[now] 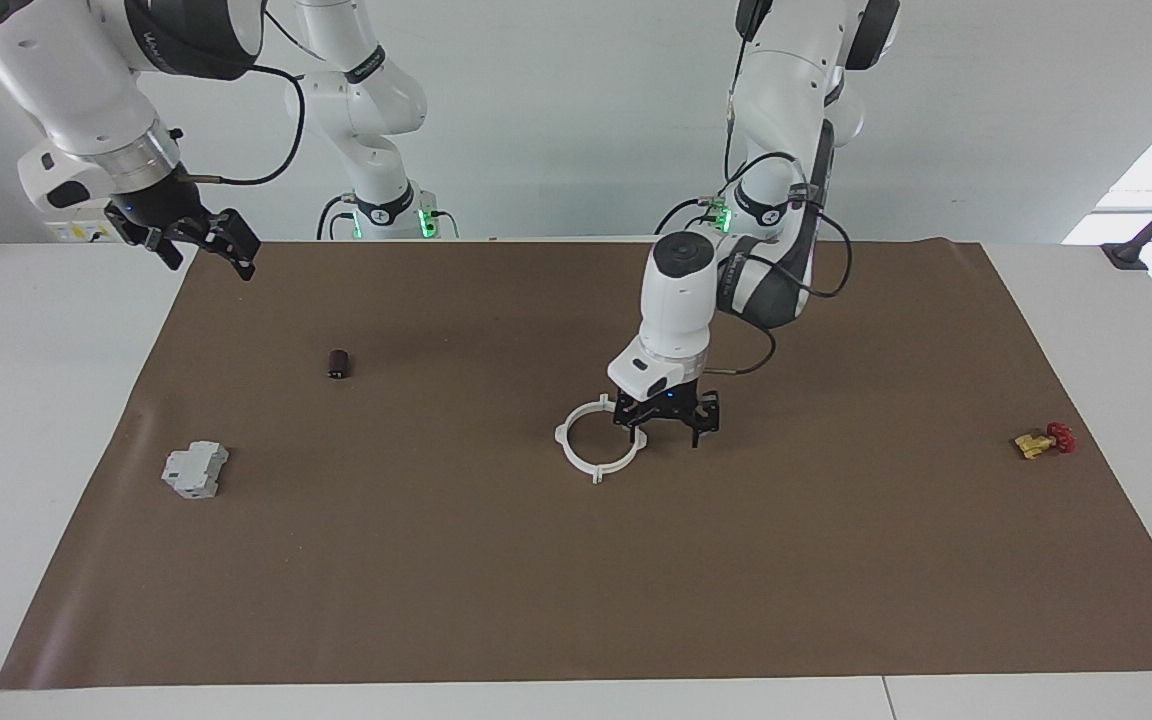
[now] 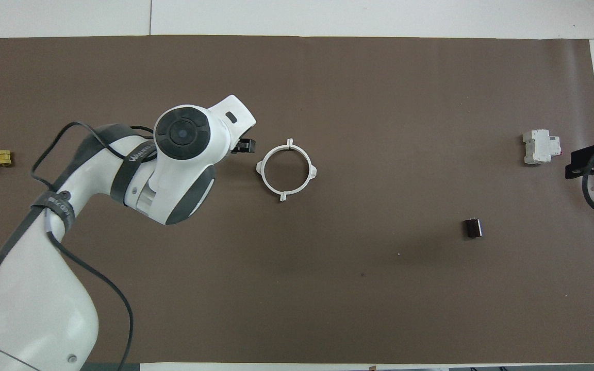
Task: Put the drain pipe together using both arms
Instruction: 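Open the left gripper and withdraw it from the joined ring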
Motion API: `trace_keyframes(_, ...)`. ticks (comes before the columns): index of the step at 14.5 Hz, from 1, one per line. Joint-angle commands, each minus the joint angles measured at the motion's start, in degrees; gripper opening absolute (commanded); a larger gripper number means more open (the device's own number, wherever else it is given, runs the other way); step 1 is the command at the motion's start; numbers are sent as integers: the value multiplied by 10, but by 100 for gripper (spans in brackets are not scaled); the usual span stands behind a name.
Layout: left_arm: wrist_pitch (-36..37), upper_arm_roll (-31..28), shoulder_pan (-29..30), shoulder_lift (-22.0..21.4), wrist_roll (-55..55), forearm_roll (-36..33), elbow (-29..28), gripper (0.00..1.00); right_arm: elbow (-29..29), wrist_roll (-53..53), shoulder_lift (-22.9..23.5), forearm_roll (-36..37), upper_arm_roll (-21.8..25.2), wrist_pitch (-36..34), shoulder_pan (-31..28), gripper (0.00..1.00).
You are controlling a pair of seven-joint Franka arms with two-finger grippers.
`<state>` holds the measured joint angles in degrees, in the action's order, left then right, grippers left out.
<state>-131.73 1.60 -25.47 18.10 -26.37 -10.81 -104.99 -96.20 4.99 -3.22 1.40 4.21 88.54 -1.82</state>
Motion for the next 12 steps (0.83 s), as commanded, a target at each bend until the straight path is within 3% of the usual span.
trace_keyframes(1, 20, 2, 51, -63, 2, -10, -44, 100, 4, -16, 1, -9, -2, -7, -4, 100)
trace_keyframes(5, 52, 2, 105, -97, 38, -1, -45, 100, 4, -16, 1, -9, -2, -7, -4, 100)
trace_keyframes(9, 104, 2, 170, -137, 181, 94, -37, 100, 4, -16, 1, -9, -2, -7, -4, 100)
trace_keyframes(12, 150, -3, 207, -170, 239, 105, -26, 100, 4, -16, 1, -9, -2, -8, -4, 100)
